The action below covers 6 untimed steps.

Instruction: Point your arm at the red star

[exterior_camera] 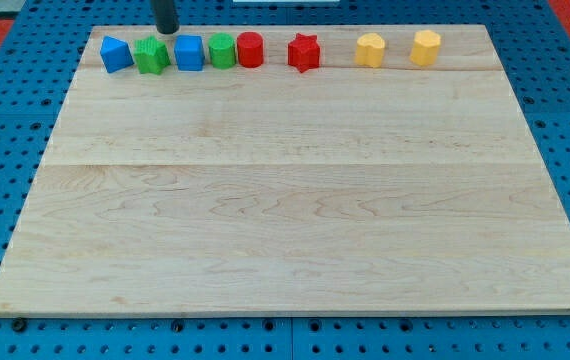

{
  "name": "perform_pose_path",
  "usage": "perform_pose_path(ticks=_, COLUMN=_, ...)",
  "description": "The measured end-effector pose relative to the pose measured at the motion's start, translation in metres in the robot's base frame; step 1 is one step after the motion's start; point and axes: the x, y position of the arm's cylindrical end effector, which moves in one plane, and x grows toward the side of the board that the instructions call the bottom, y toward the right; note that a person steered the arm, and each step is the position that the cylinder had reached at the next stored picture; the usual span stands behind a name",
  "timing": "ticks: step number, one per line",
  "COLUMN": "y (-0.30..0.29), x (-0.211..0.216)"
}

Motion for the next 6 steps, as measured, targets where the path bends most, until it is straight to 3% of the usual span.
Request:
perform_pose_path(ticks=1, y=0.016, x=0.002)
perform_pose_path(ticks=5, y=0.224, x=0.007)
perform_pose_path(ticks=6, y=0.229, x=0.012)
